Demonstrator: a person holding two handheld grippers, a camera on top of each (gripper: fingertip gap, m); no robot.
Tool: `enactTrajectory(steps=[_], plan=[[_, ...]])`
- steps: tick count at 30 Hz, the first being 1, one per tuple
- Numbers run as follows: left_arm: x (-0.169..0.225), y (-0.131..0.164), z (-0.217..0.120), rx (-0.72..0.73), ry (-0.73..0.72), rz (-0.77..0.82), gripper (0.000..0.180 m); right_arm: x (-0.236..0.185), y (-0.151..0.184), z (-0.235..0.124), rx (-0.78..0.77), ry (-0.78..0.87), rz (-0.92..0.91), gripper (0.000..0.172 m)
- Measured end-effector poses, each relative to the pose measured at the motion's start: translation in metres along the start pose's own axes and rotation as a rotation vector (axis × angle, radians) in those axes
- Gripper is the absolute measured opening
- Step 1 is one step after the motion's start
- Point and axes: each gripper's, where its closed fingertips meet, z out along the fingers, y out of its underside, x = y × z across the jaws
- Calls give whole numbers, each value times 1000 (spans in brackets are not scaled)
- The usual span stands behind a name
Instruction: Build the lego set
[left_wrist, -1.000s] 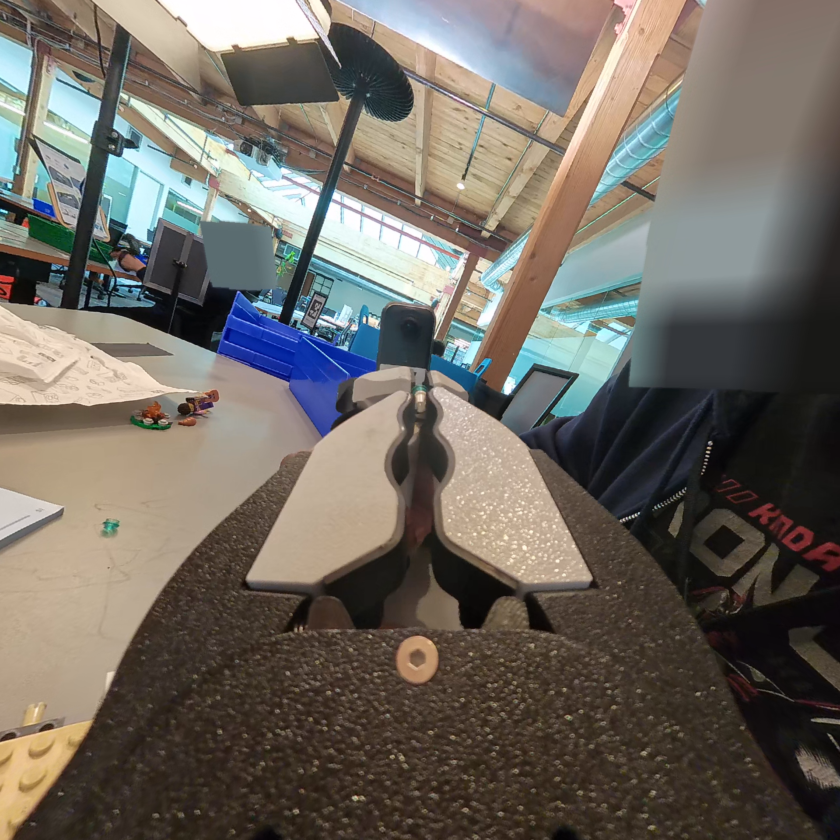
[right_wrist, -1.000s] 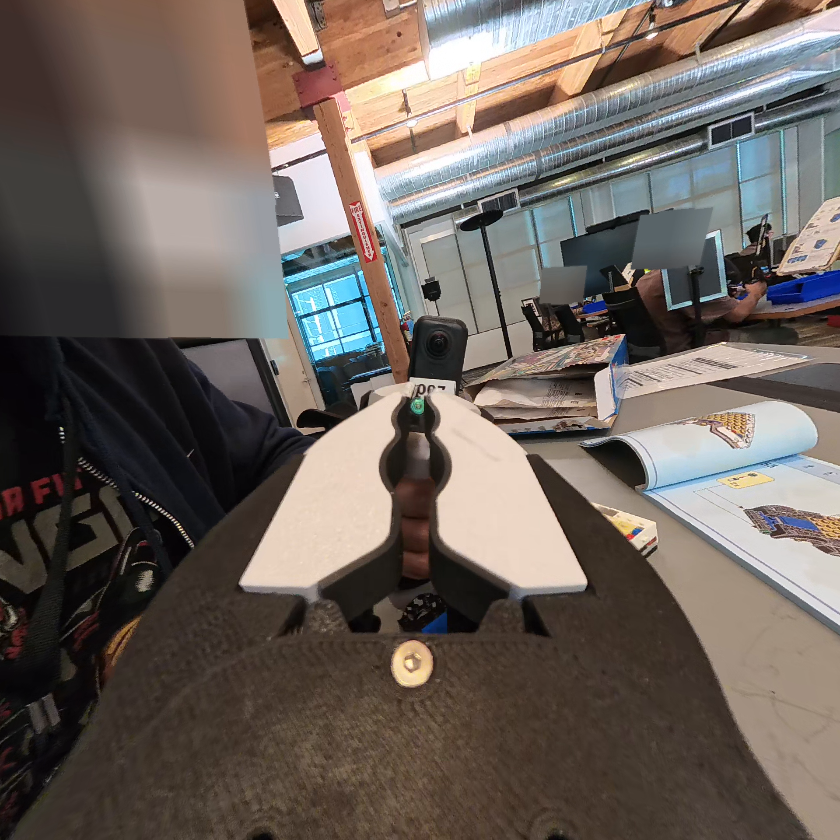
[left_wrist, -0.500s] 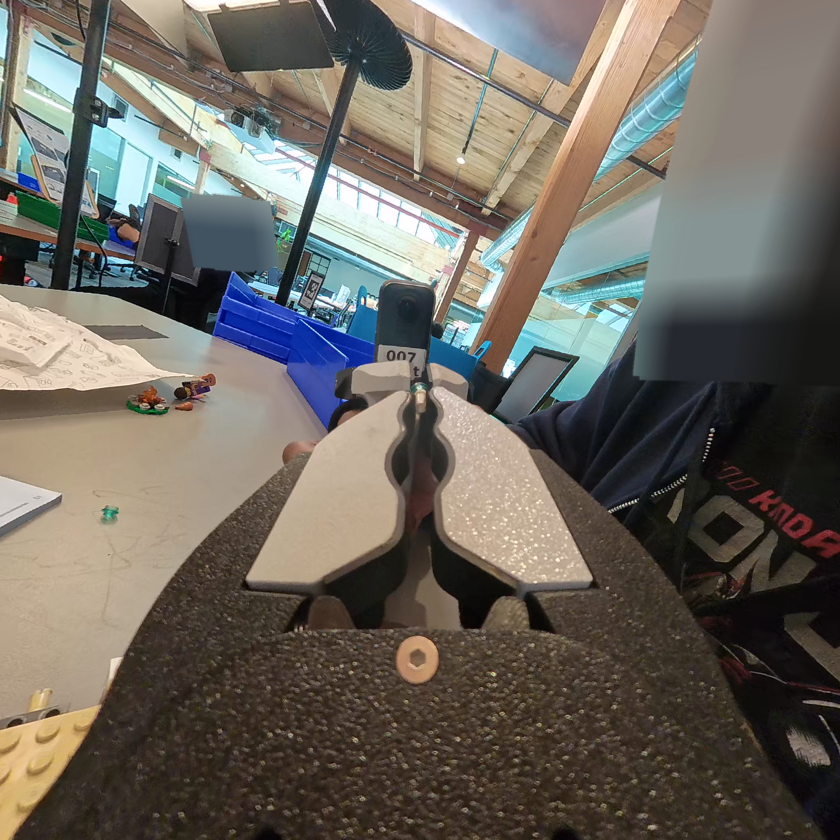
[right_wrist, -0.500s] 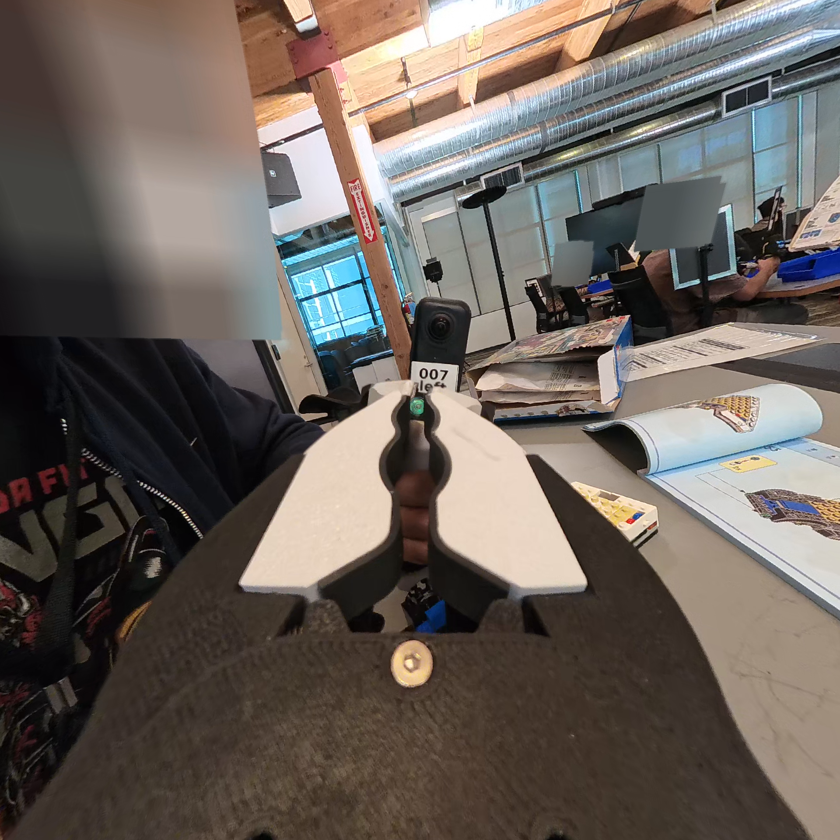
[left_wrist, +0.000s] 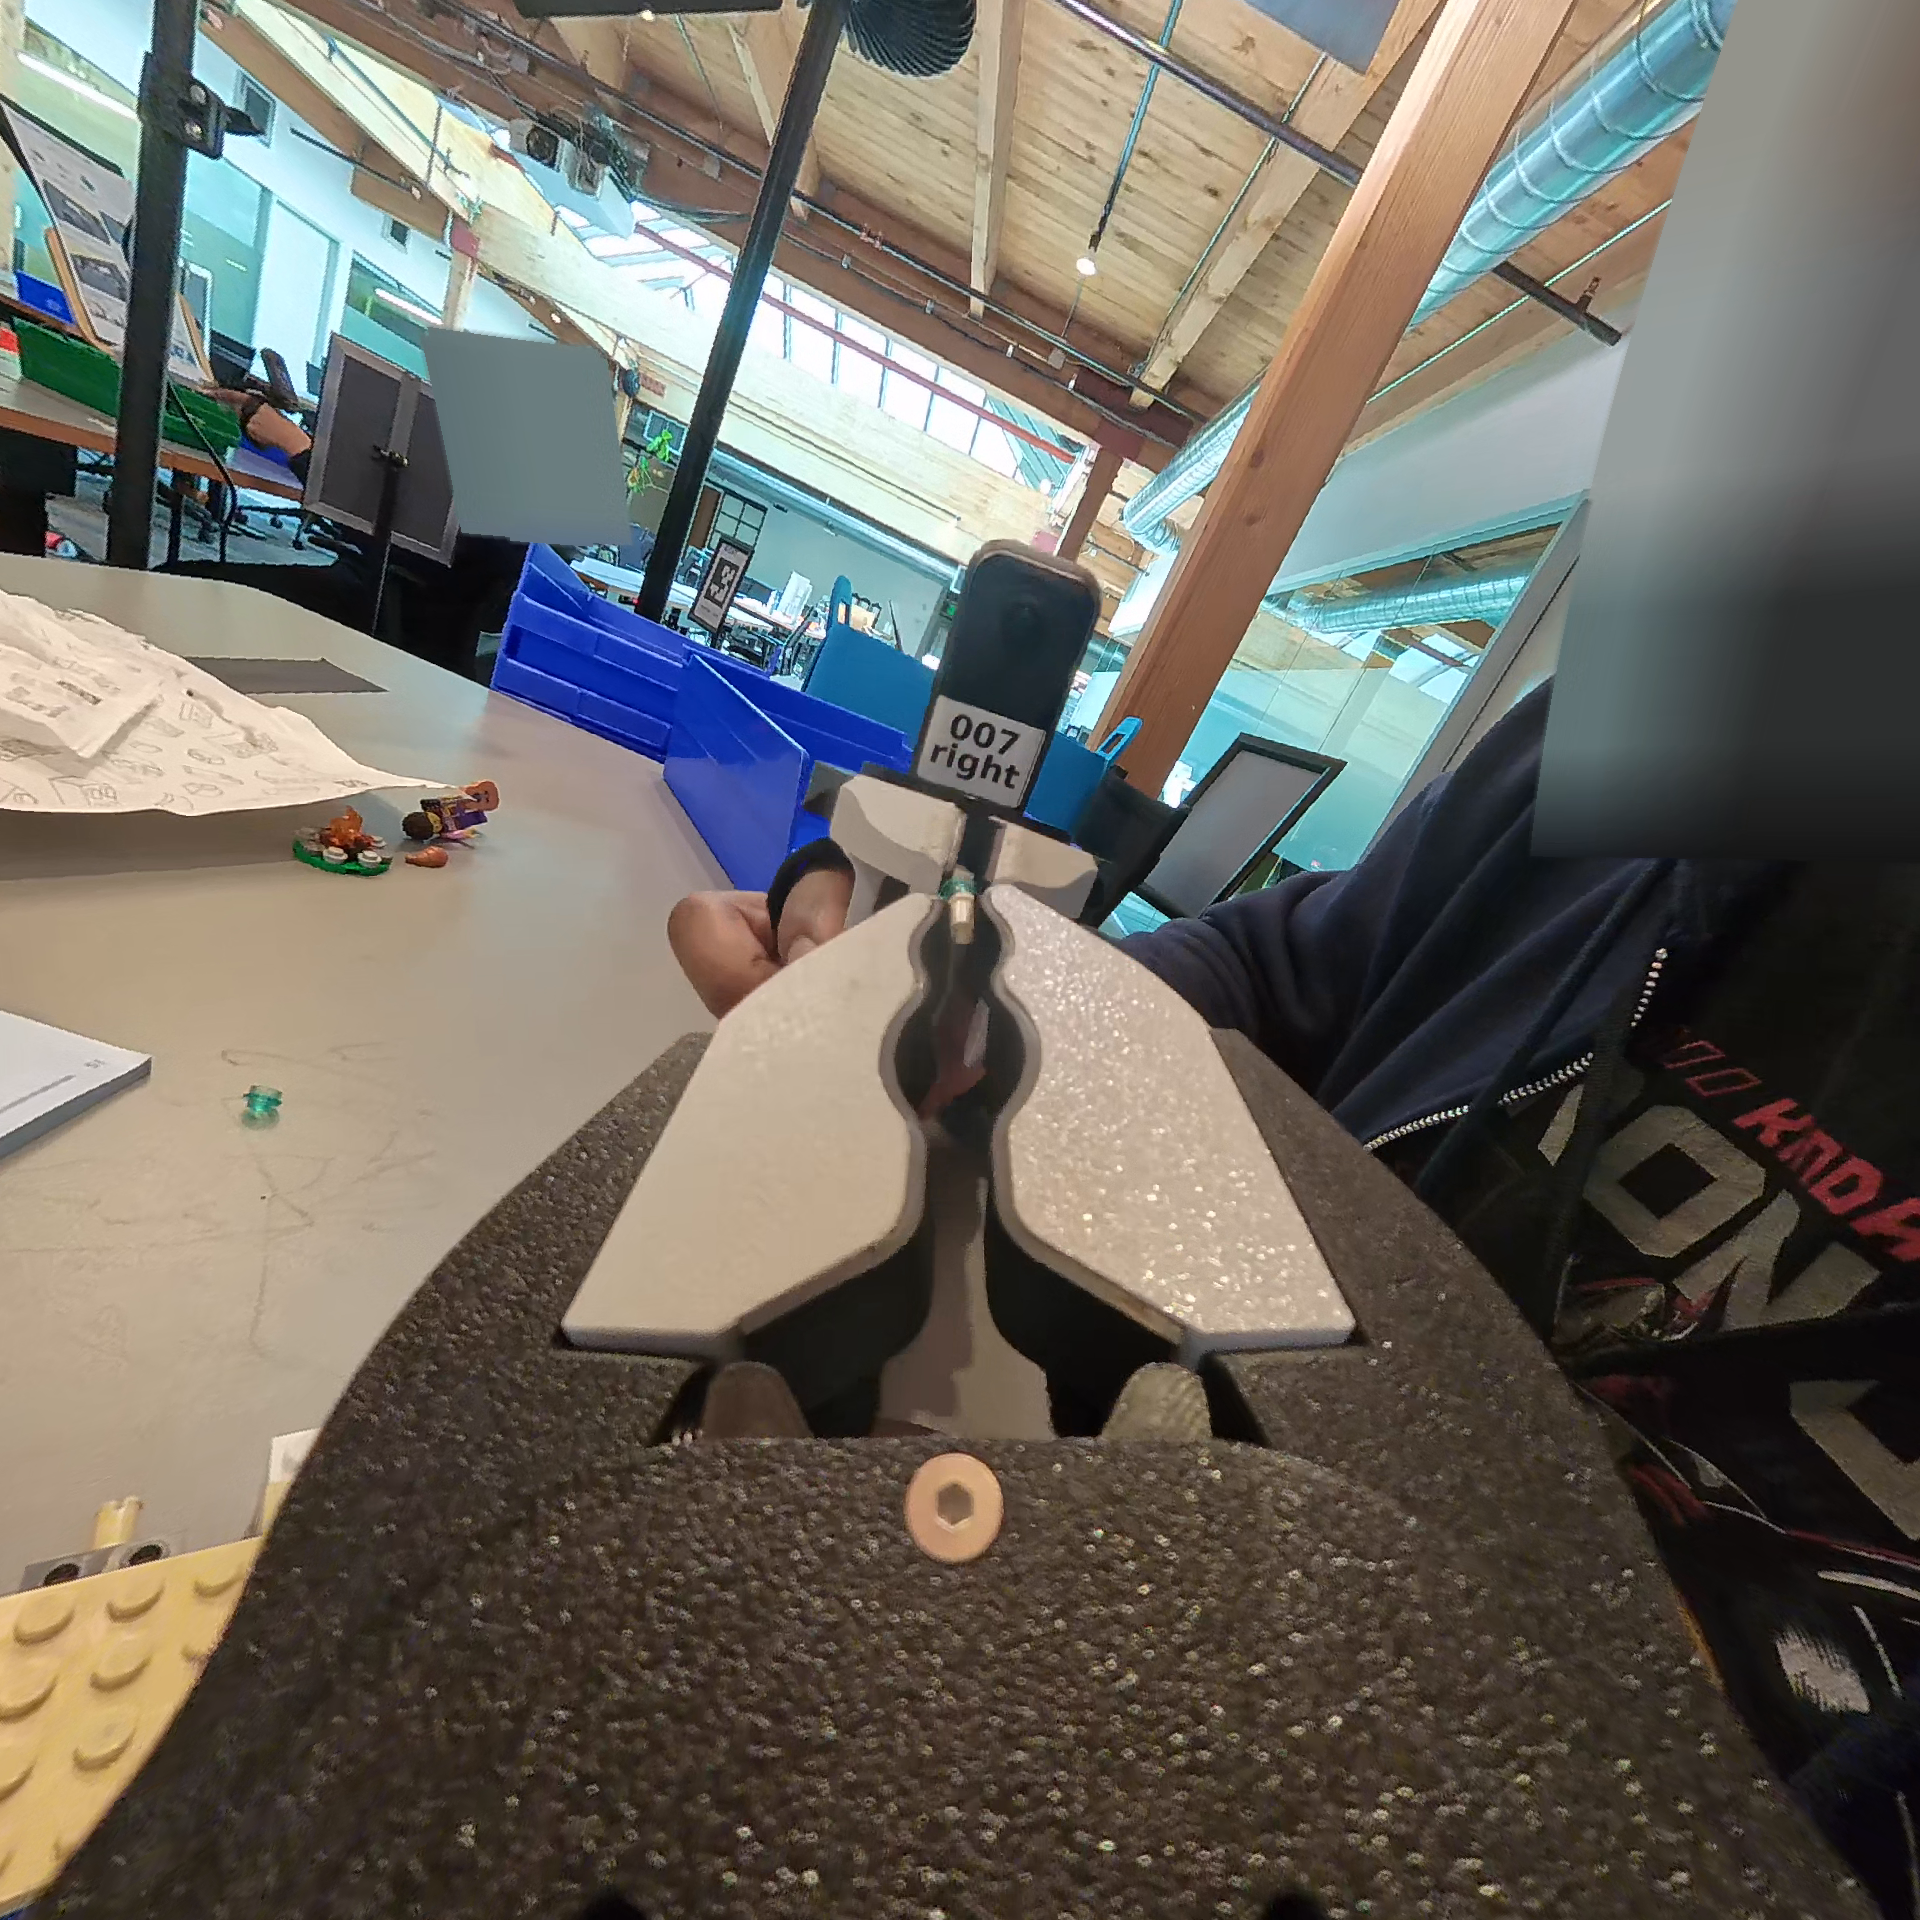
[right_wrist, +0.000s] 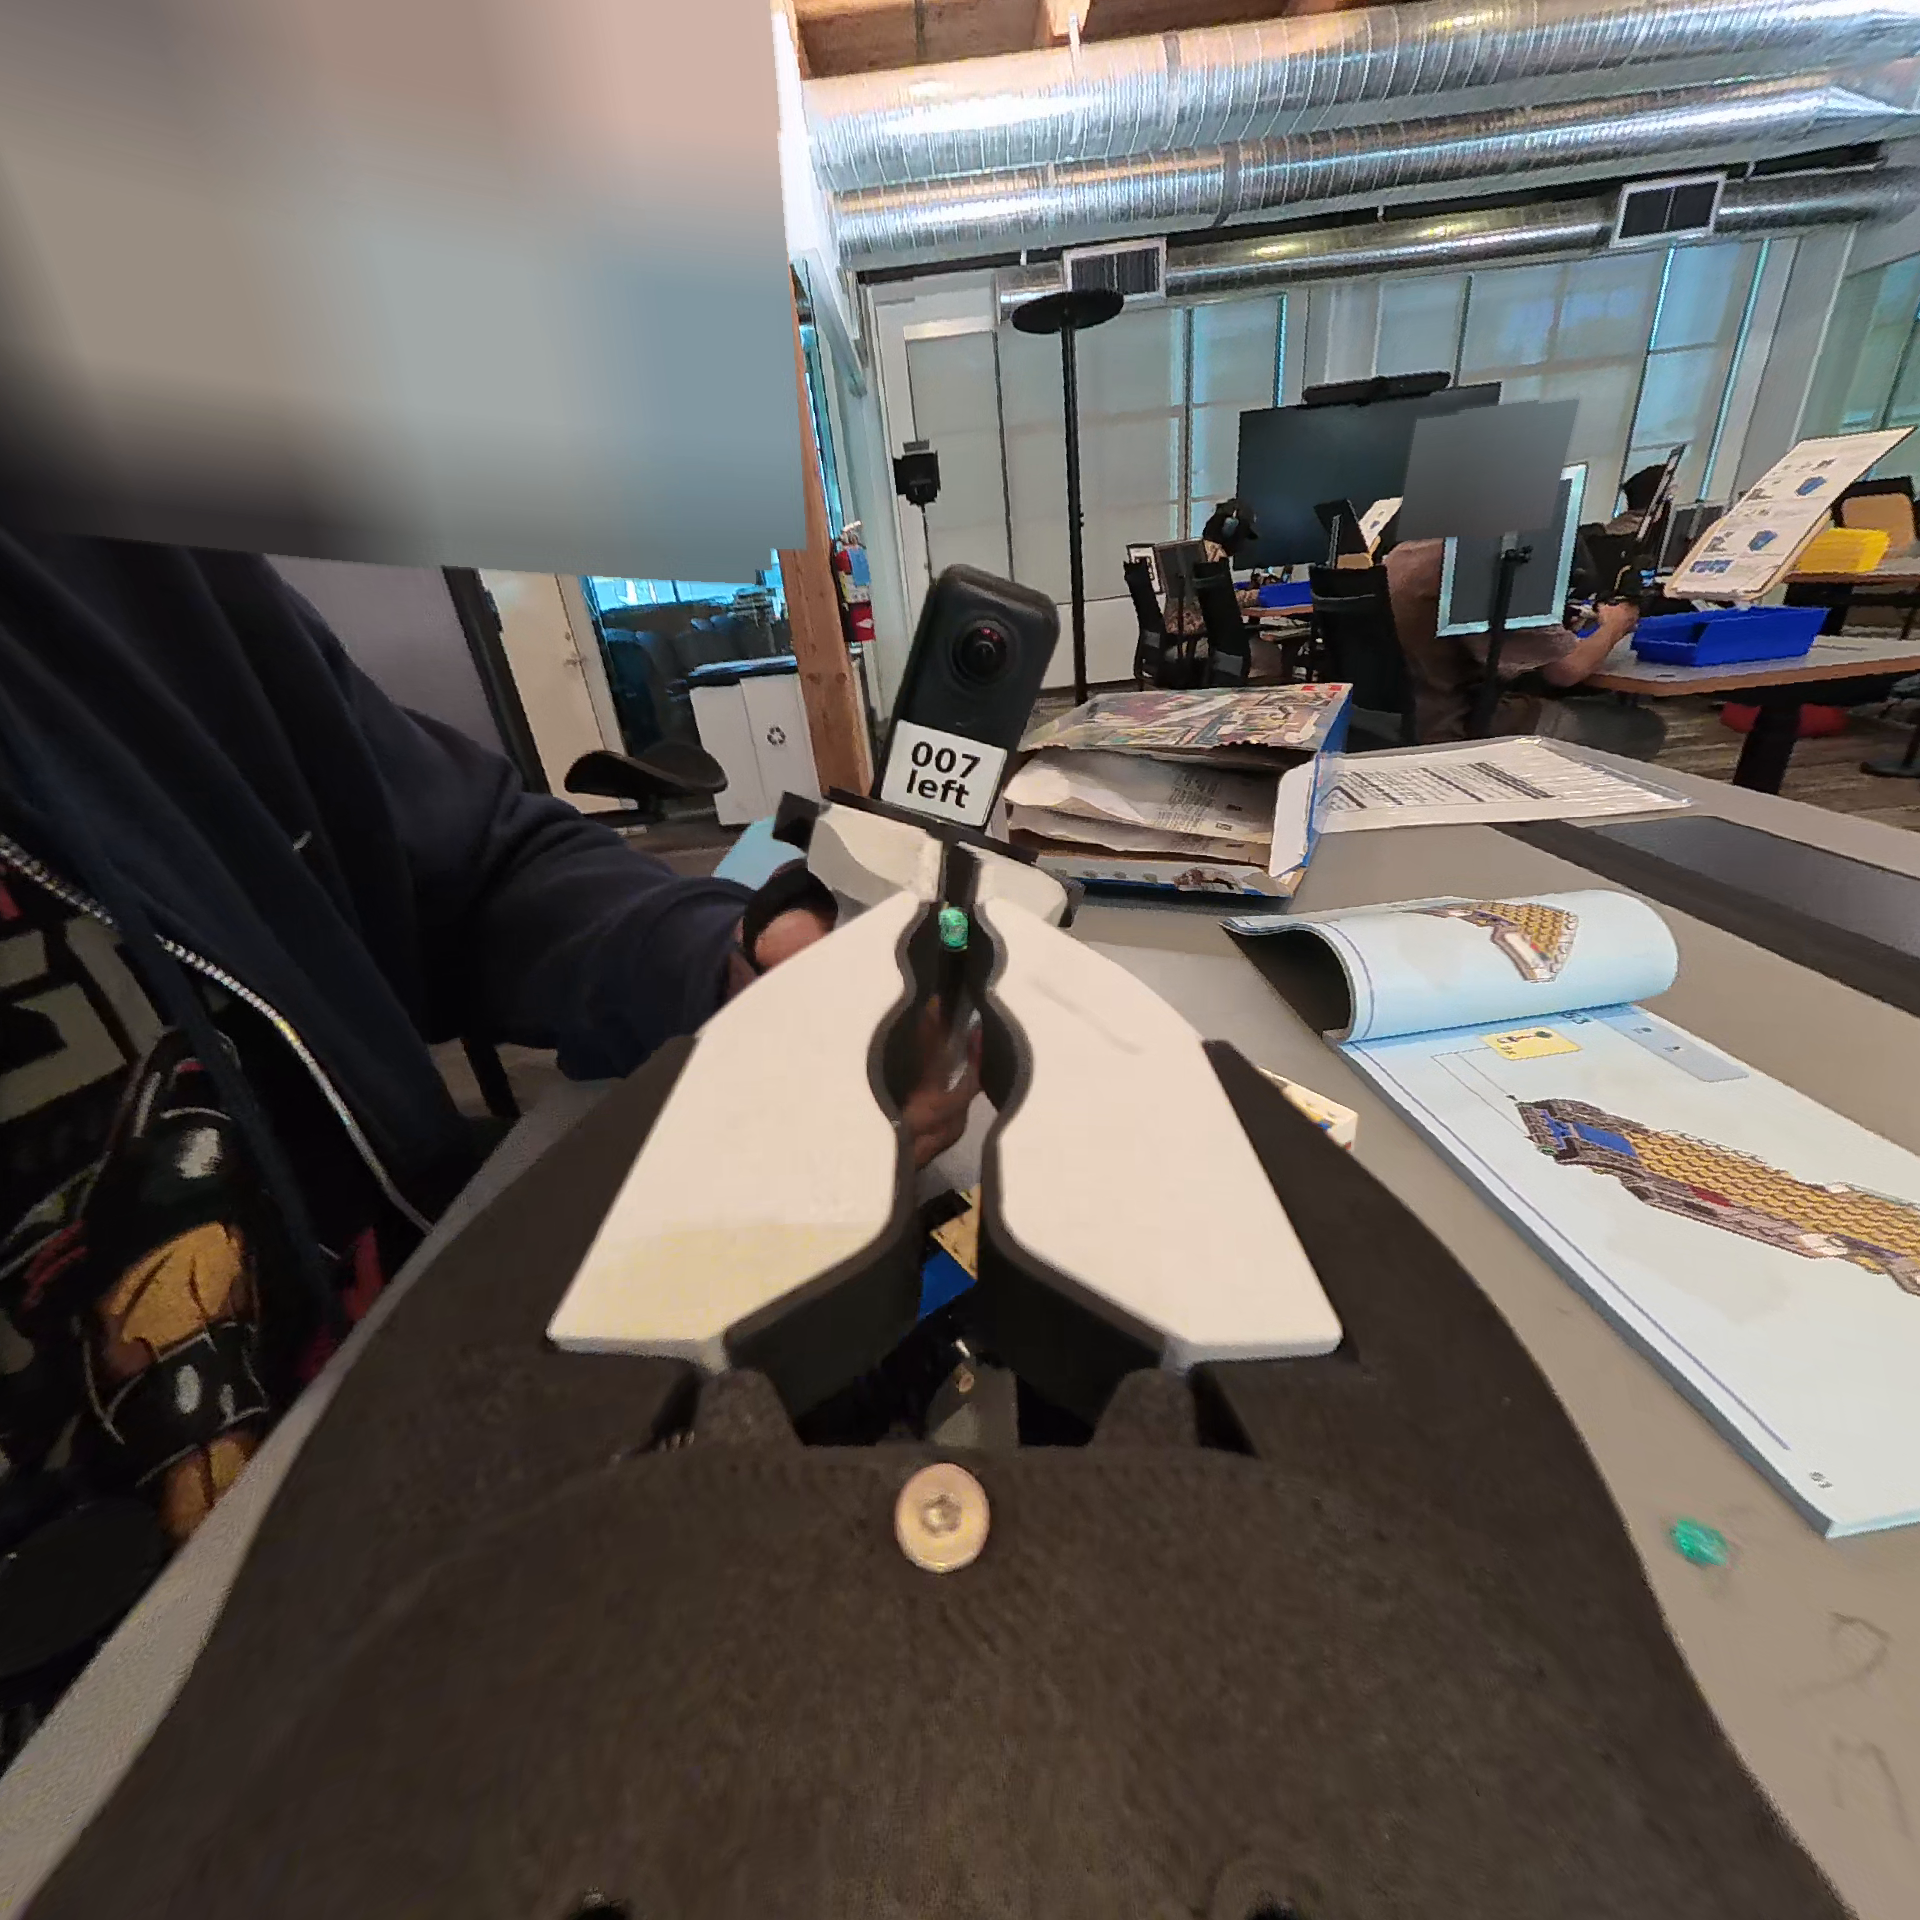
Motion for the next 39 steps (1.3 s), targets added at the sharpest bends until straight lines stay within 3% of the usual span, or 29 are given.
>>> enactTrajectory(steps=[8,17,27,39], plan=[[2,6,2,-41,26,-60,4,-4,4,-3,-71,11,-138,5],[5,8,3,-43,71,-116,4,-7,4,-5,-68,-10,-131,5],[-5,-5,-1,41,36,-207,4,0,0,-4,-49,141,-343,13],[-9,-1,0,25,6,-208,4,6,8,-2,-110,233,-485,10]])
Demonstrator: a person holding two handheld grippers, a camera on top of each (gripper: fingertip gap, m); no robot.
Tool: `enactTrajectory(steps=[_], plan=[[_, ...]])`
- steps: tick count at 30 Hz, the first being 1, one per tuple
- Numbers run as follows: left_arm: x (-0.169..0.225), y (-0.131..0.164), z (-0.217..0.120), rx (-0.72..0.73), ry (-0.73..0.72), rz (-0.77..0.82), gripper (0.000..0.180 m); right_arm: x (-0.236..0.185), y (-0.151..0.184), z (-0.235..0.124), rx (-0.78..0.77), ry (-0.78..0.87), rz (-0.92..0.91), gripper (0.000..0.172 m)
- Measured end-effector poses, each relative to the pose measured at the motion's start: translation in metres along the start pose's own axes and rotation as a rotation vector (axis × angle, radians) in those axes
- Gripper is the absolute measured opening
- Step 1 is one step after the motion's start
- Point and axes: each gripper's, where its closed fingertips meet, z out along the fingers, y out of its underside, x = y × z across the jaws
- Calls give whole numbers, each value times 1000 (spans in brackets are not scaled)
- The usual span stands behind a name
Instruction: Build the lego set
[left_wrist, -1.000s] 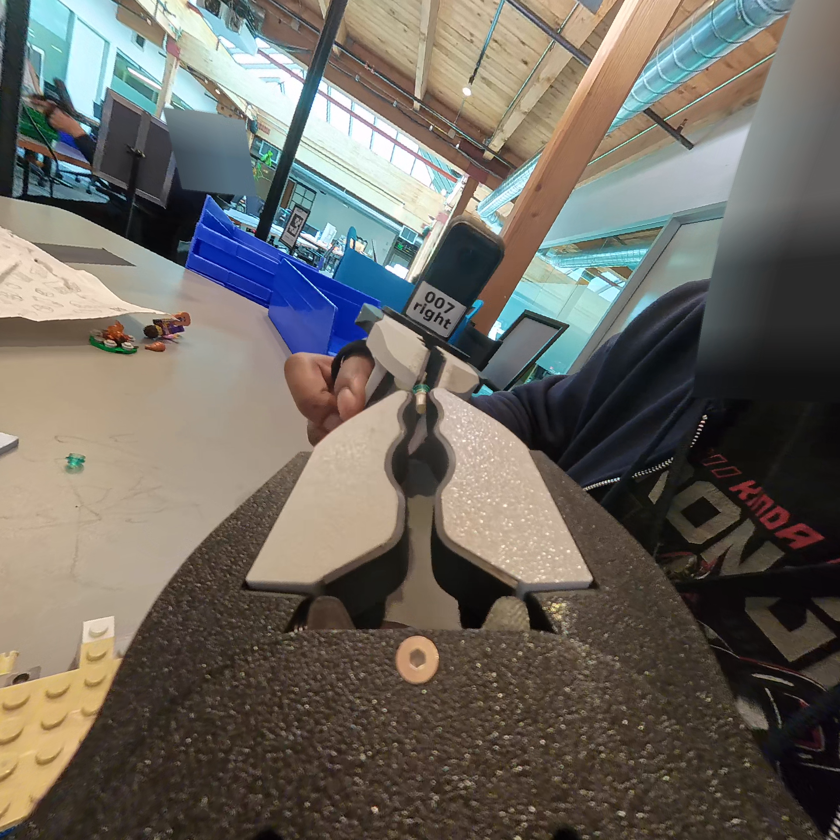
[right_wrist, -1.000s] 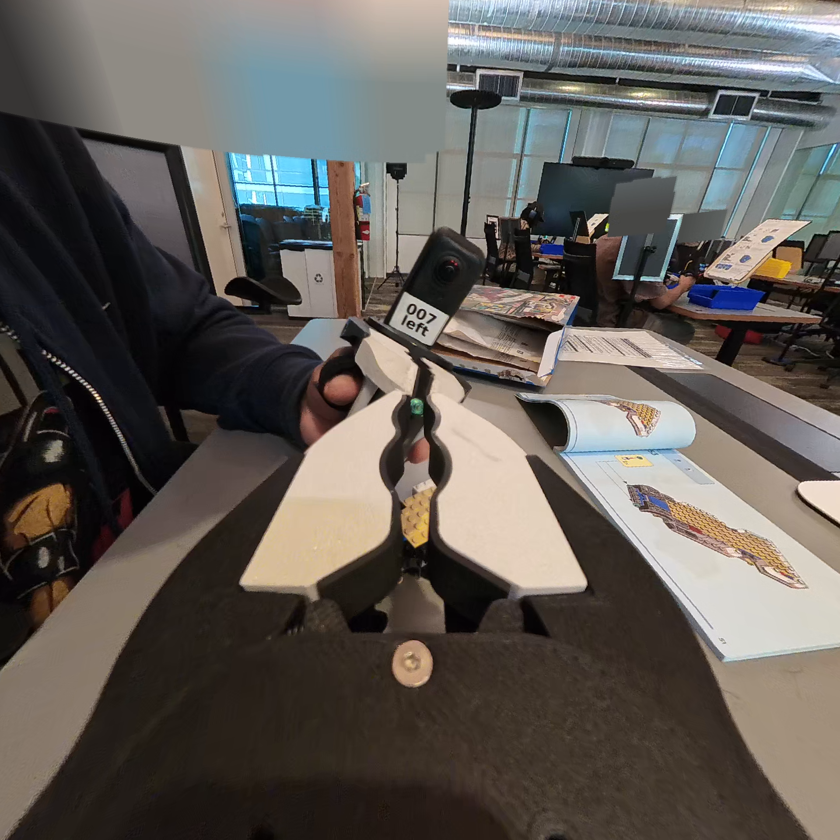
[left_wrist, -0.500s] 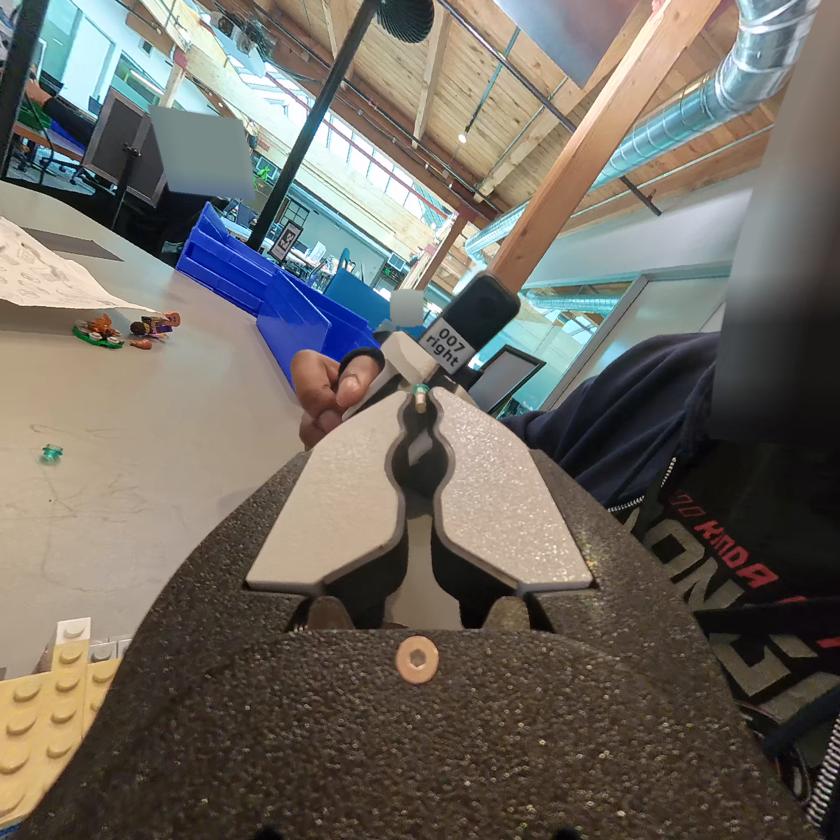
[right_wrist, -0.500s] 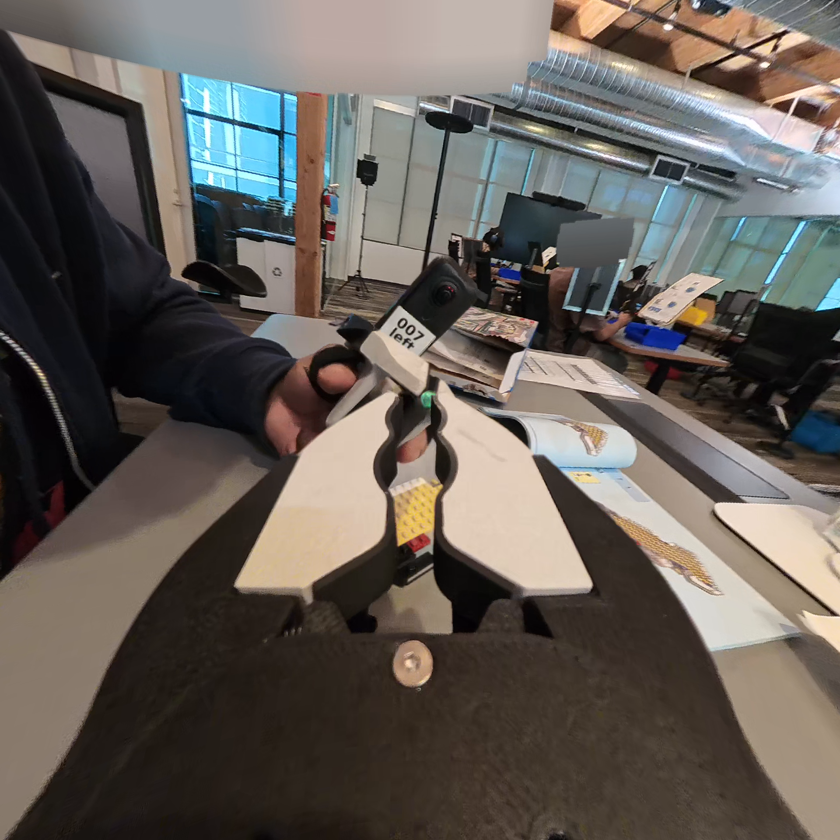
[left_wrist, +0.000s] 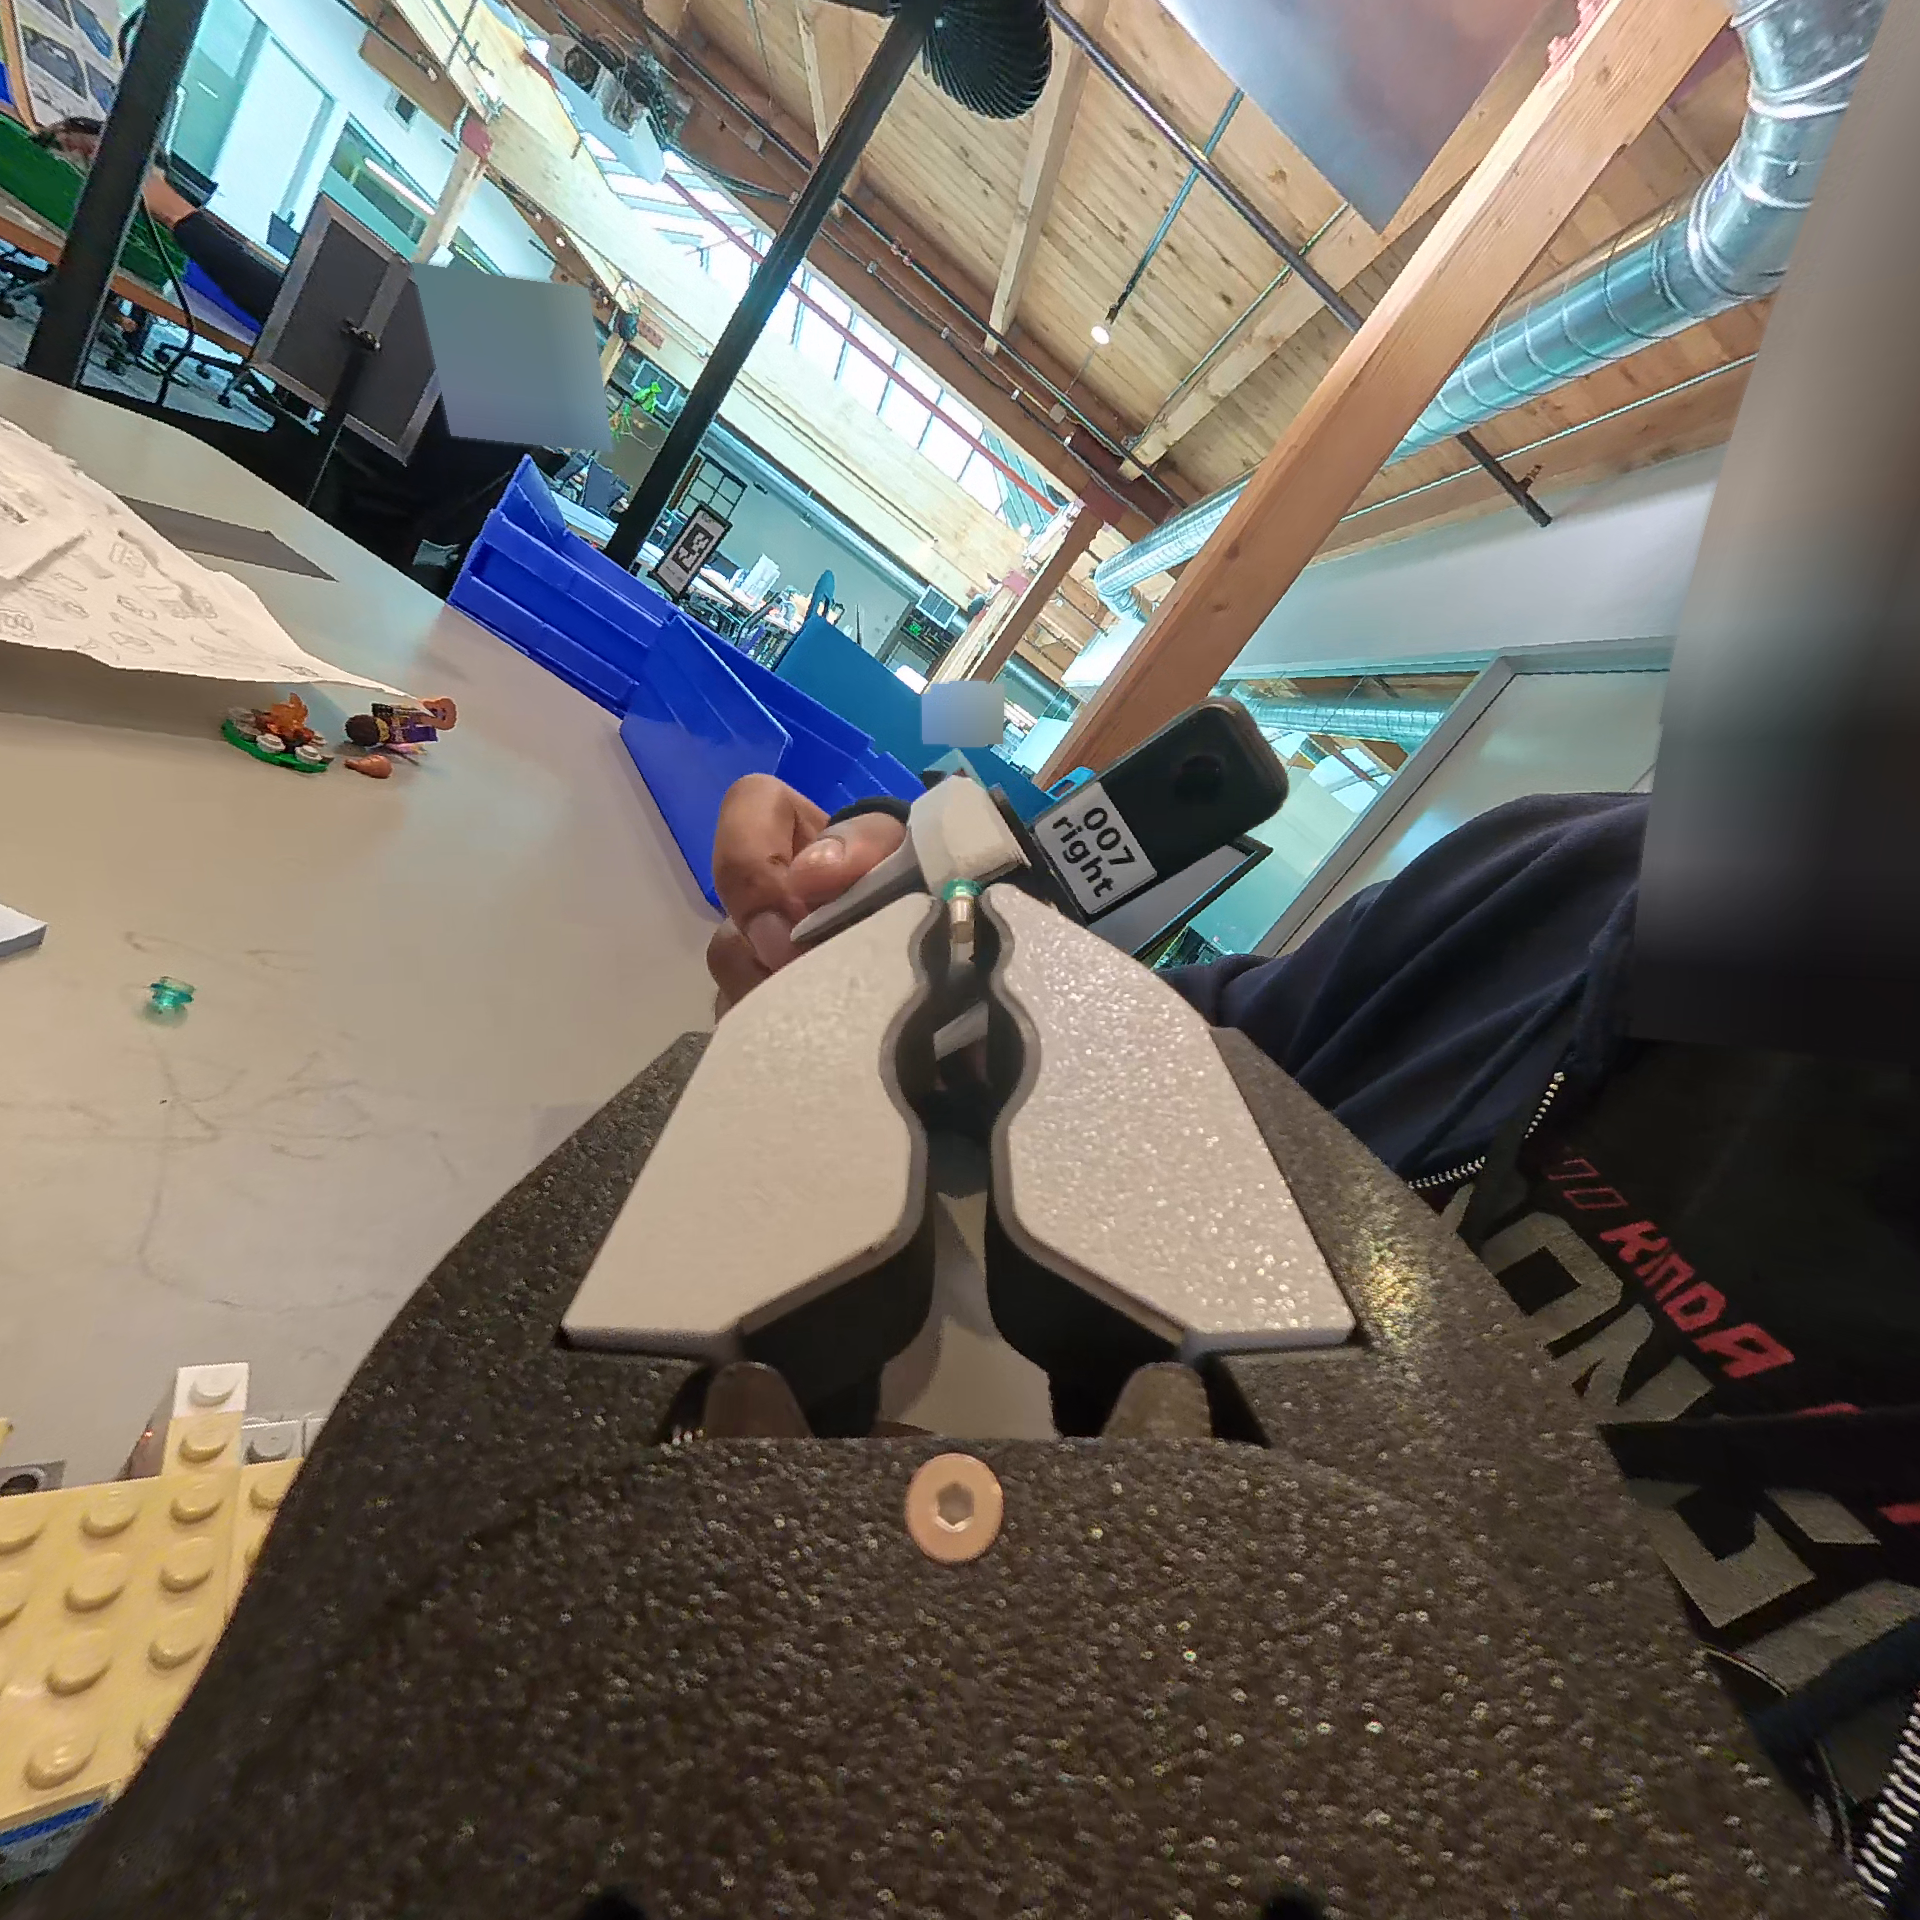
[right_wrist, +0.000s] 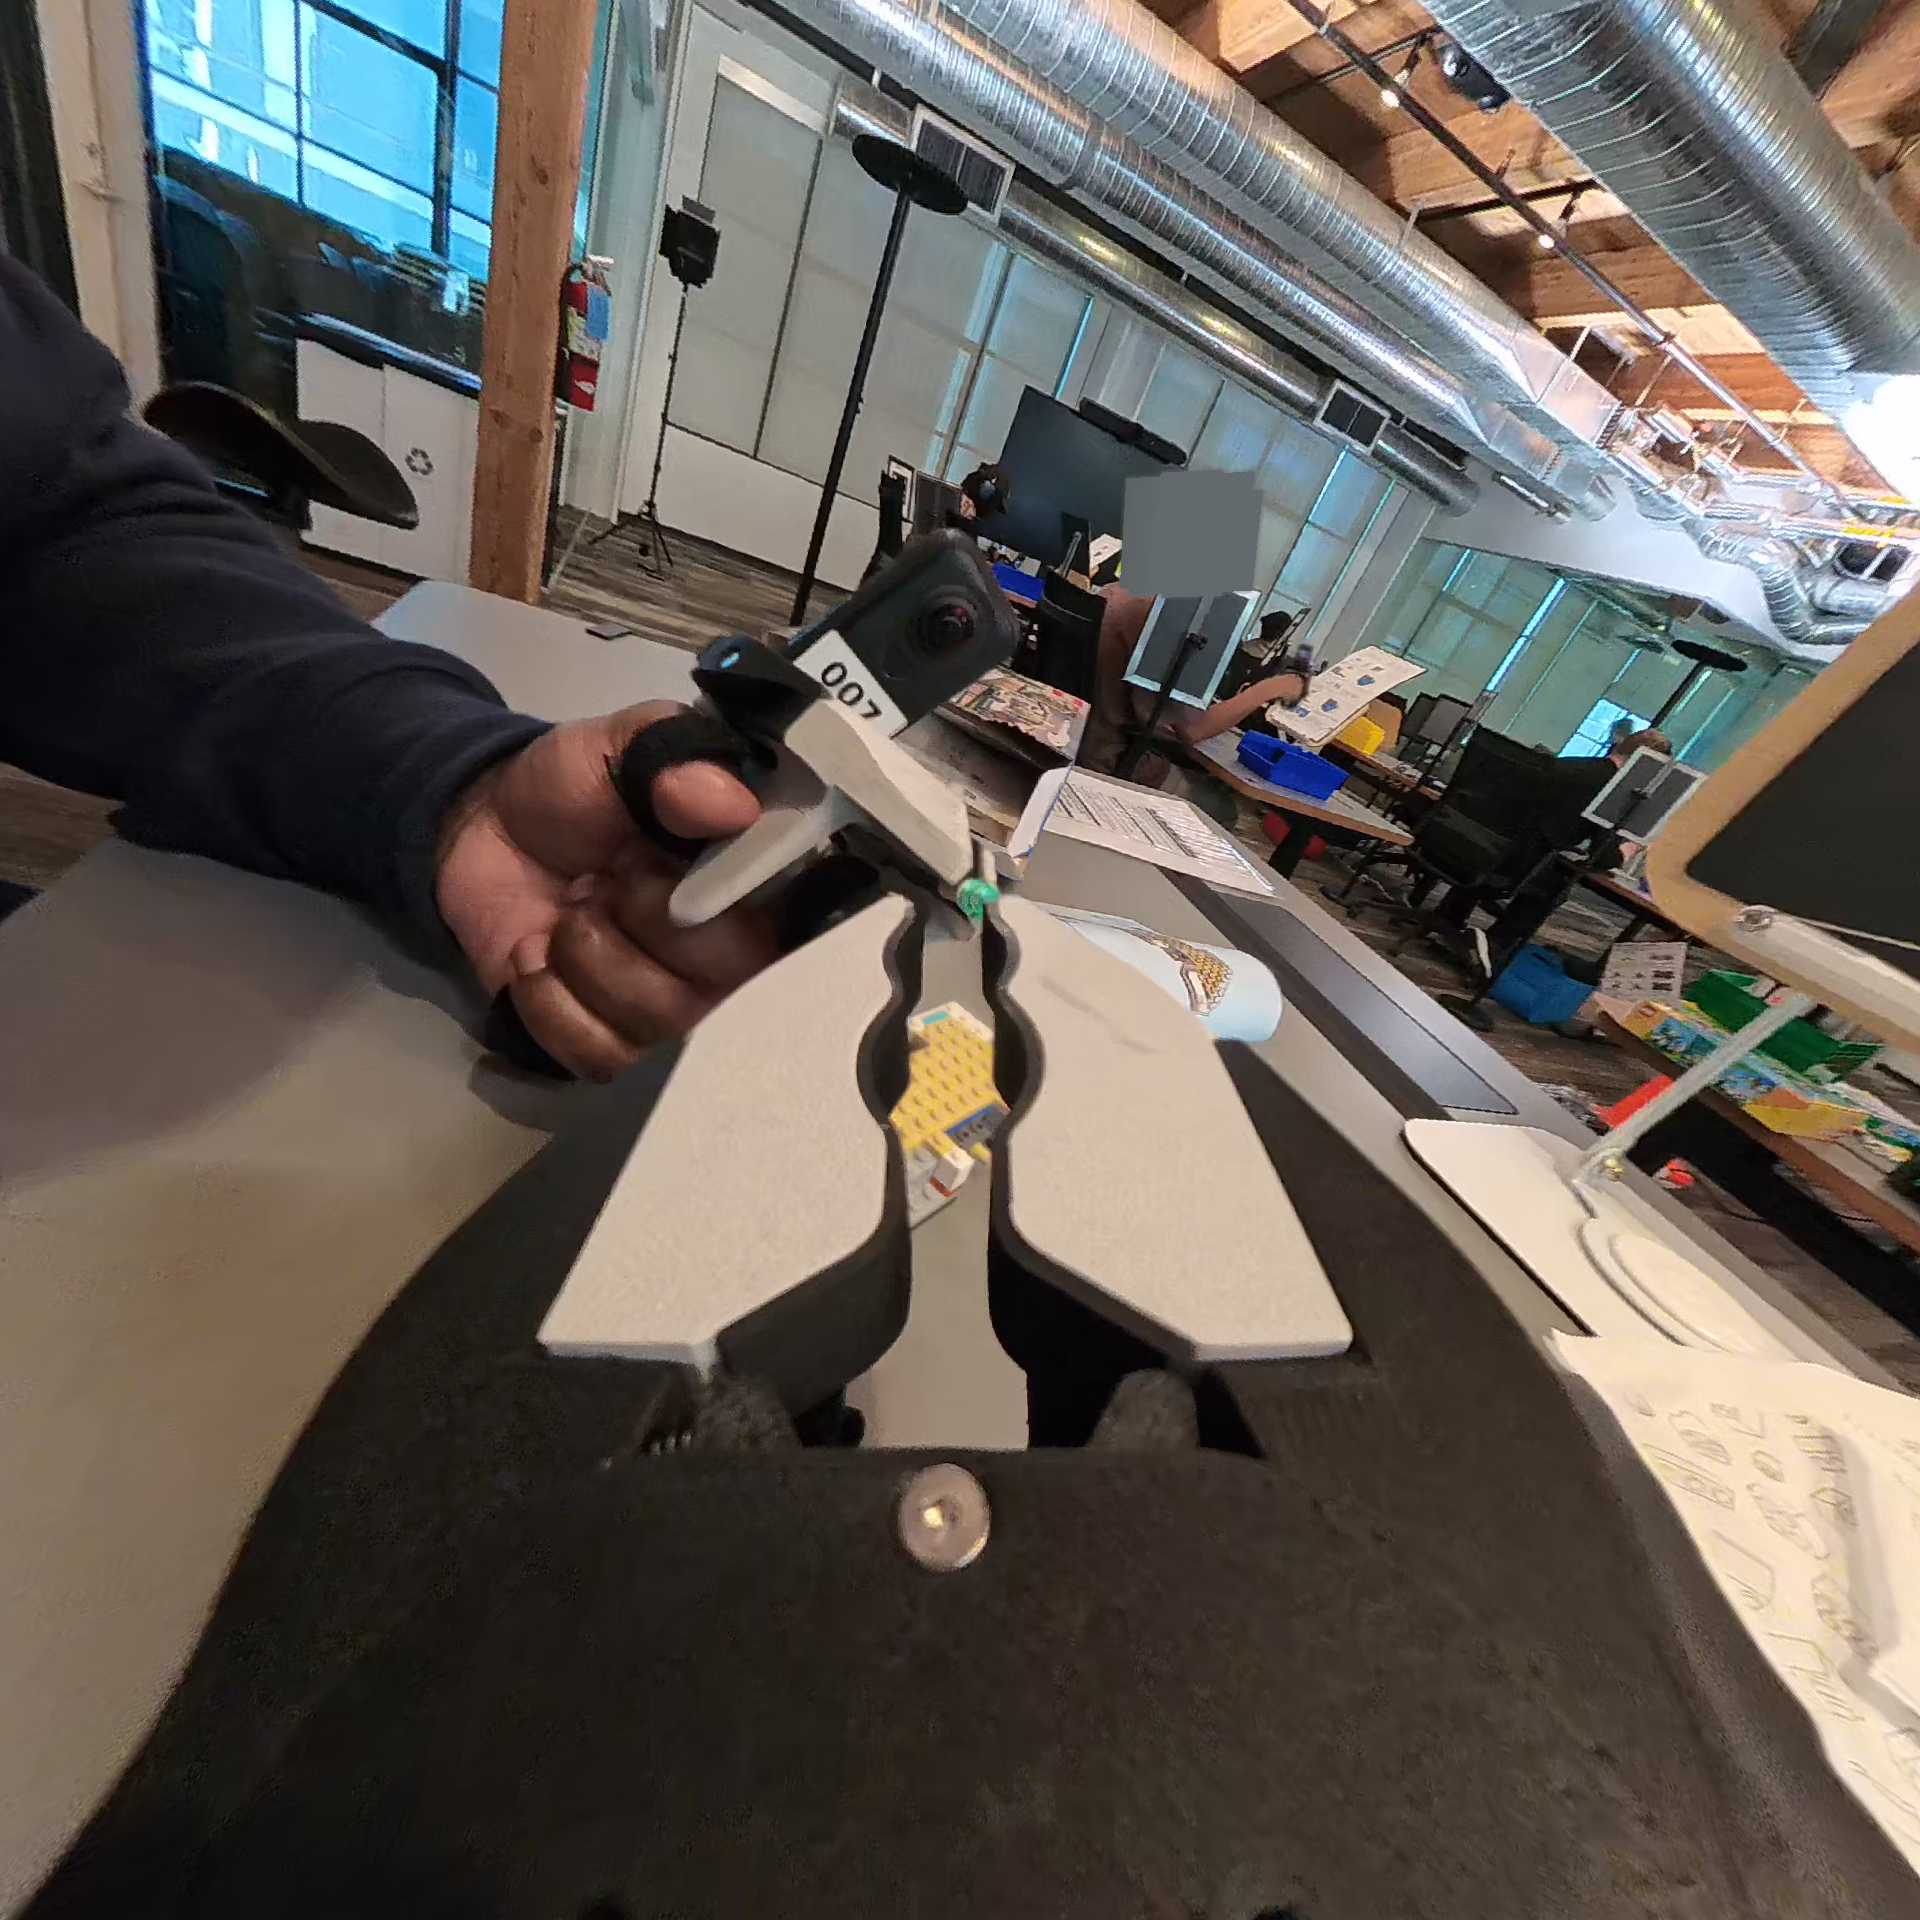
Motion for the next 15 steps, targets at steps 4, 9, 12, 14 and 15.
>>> enactTrajectory(steps=[4,9,12,14,15], plan=[[-2,2,0,-11,-12,0,4,0,4,0,-35,13,-63,9],[-4,6,1,-31,-22,-3,4,1,6,-1,-62,23,-99,7],[-5,5,1,-22,-27,-8,4,1,7,-1,-72,30,-107,7],[-6,5,1,-17,-26,-16,4,1,7,0,-76,36,-111,8],[-6,6,1,-16,-26,-19,4,1,7,0,-78,40,-115,8]])
